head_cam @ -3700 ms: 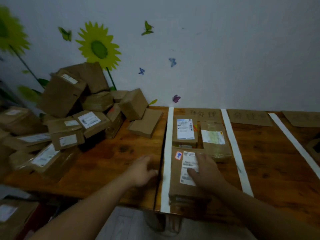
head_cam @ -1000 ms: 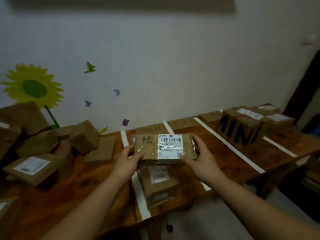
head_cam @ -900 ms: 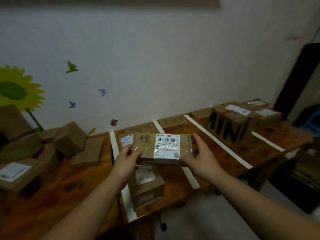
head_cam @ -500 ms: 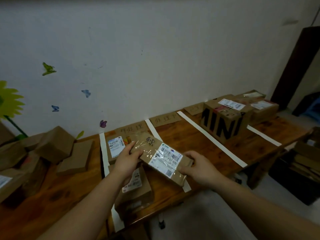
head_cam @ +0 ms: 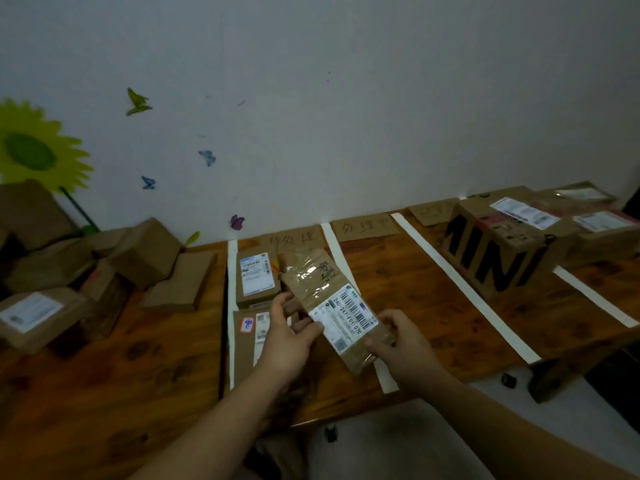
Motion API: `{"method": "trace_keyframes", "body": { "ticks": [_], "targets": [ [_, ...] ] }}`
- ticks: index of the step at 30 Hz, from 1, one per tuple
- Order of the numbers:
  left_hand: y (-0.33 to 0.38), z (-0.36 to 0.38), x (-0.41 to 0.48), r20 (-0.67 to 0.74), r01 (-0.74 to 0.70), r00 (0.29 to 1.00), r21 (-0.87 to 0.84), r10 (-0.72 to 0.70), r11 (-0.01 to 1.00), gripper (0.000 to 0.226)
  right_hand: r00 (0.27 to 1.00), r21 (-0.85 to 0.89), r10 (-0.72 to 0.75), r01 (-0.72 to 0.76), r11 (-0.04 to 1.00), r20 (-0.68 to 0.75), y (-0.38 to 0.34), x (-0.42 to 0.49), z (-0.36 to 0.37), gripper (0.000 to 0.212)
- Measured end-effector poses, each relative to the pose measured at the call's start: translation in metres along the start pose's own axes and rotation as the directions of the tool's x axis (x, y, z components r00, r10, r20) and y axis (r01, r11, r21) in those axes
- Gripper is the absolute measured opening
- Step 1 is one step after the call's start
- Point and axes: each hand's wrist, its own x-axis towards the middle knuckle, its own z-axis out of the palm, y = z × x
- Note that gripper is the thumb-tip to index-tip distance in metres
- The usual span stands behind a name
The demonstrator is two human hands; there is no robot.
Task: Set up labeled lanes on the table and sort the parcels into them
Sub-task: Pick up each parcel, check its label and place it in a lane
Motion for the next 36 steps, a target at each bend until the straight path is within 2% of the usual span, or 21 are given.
{"method": "trace_keyframes", "body": {
  "ticks": [1, 3, 4, 6, 9, 12, 15, 20, 22, 25, 29, 33, 36],
  "targets": [
    [0.005, 0.002, -0.001, -0.058, -0.021, 0.998, 0.004, 0.022, 1.000, 0.063, 1.000, -0.006, -0.019, 0.019, 1.000, 0.010, -0.001, 0.002, -0.007, 0.034],
    [0.016, 0.003, -0.002, -0.155, -0.084, 0.985, -0.006, 0.082, 0.996, 0.073, 0.998, -0.025, -0.061, 0.061, 0.998, 0.029, -0.002, 0.006, -0.024, 0.034],
    [0.020, 0.003, -0.001, -0.169, -0.095, 0.981, -0.024, 0.090, 0.995, 0.075, 0.996, -0.043, -0.081, 0.082, 0.996, 0.034, -0.004, 0.008, -0.033, 0.035],
    [0.024, 0.006, 0.002, -0.146, -0.095, 0.985, -0.001, 0.093, 0.996, 0.061, 0.994, -0.089, -0.109, 0.110, 0.990, 0.020, -0.008, 0.012, -0.053, 0.036],
    [0.025, 0.018, 0.000, -0.129, -0.108, 0.985, 0.066, 0.116, 0.992, 0.038, 0.986, -0.094, -0.144, 0.136, 0.986, -0.084, -0.012, 0.019, -0.078, 0.045],
    [0.028, 0.035, -0.001, -0.119, -0.132, 0.983, 0.061, 0.139, 0.989, 0.031, 0.968, 0.087, -0.090, 0.113, 0.990, -0.235, -0.015, 0.023, -0.097, 0.054],
    [0.032, 0.056, 0.005, -0.055, -0.147, 0.987, 0.087, 0.152, 0.985, 0.029, 0.944, 0.168, -0.051, 0.111, 0.980, -0.325, -0.015, 0.019, -0.113, 0.055],
    [0.038, 0.110, 0.017, 0.092, -0.141, 0.987, 0.090, 0.133, 0.986, 0.026, 0.927, 0.107, -0.034, 0.079, 0.991, -0.374, -0.004, -0.002, -0.156, 0.077],
    [0.041, 0.144, 0.016, 0.175, -0.144, 0.976, 0.083, 0.128, 0.986, 0.030, 0.907, 0.100, -0.019, 0.067, 0.993, -0.420, 0.007, -0.012, -0.184, 0.079],
    [0.048, 0.207, 0.010, 0.301, -0.194, 0.942, 0.133, 0.147, 0.972, 0.044, 0.857, 0.053, -0.037, 0.074, 0.996, -0.514, 0.033, -0.027, -0.241, 0.076],
    [0.054, 0.306, 0.008, 0.461, -0.234, 0.882, 0.239, 0.102, 0.942, 0.052, 0.795, 0.065, 0.024, 0.020, 0.998, -0.606, 0.077, -0.047, -0.329, 0.078],
    [0.045, 0.410, 0.001, 0.532, -0.202, 0.846, 0.268, 0.030, 0.942, 0.057, 0.773, 0.094, 0.022, 0.049, 0.994, -0.633, 0.119, -0.066, -0.414, 0.065],
    [0.037, 0.472, -0.001, 0.564, -0.141, 0.824, 0.299, -0.055, 0.944, 0.061, 0.785, 0.041, 0.010, 0.020, 0.999, -0.619, 0.147, -0.074, -0.468, 0.051]
  ]
}}
